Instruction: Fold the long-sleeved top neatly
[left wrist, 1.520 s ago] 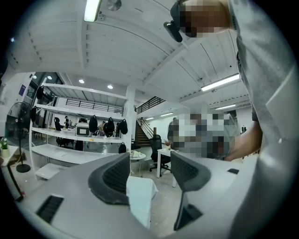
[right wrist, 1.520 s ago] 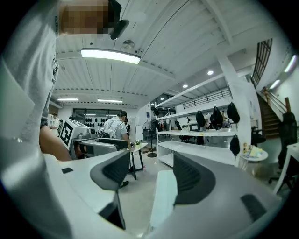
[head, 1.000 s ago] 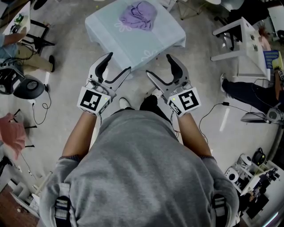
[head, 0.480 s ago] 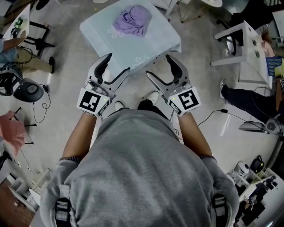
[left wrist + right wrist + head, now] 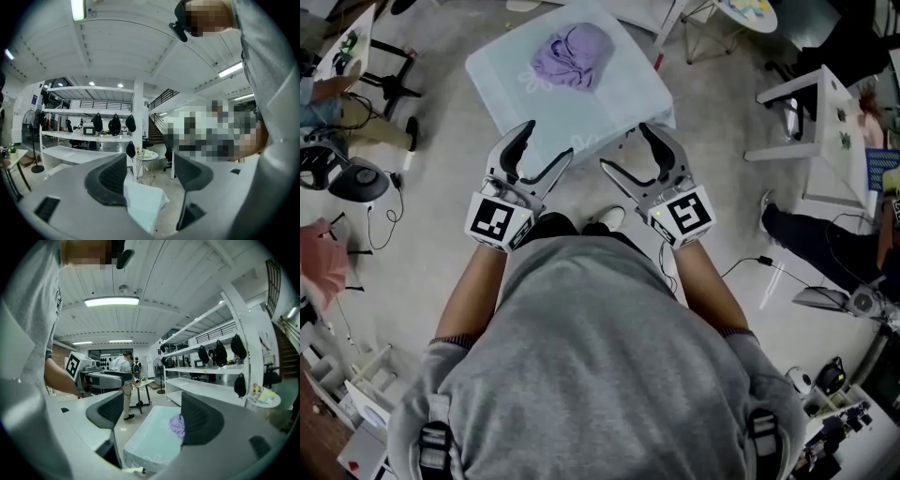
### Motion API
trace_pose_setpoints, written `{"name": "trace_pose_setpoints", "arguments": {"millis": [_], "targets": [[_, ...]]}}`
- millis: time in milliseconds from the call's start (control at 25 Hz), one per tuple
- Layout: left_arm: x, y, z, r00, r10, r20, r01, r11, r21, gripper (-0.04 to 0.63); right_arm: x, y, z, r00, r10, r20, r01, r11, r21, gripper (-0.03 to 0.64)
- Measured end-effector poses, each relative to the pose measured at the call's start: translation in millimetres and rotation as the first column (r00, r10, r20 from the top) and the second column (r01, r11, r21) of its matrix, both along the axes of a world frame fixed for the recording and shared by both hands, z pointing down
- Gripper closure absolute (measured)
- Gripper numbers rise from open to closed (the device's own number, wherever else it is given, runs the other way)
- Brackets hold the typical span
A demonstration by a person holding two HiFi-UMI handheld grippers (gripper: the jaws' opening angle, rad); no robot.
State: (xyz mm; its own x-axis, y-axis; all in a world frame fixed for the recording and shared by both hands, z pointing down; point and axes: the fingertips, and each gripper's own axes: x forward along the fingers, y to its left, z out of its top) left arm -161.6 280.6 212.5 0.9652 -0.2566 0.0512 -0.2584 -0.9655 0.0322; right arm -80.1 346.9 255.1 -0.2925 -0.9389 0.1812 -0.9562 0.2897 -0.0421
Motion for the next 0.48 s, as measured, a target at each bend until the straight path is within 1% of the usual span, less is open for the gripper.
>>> {"name": "trace_pose_setpoints", "arguments": {"millis": [280,480], "targets": [[21,-9,8,0.999,-0.041,0.035,0.041,0.999,0.002,0.267,25,-12,14,0.999,-0.034,0.017,0.035,0.999,-0.027,0.232],[28,-44,20,0.997,-0.057,0.046,0.057,0.998,-0.007,0.267,31,-43,29,0.998,-0.056,0.017,0.056,0.997,-0.055,0.233]]}}
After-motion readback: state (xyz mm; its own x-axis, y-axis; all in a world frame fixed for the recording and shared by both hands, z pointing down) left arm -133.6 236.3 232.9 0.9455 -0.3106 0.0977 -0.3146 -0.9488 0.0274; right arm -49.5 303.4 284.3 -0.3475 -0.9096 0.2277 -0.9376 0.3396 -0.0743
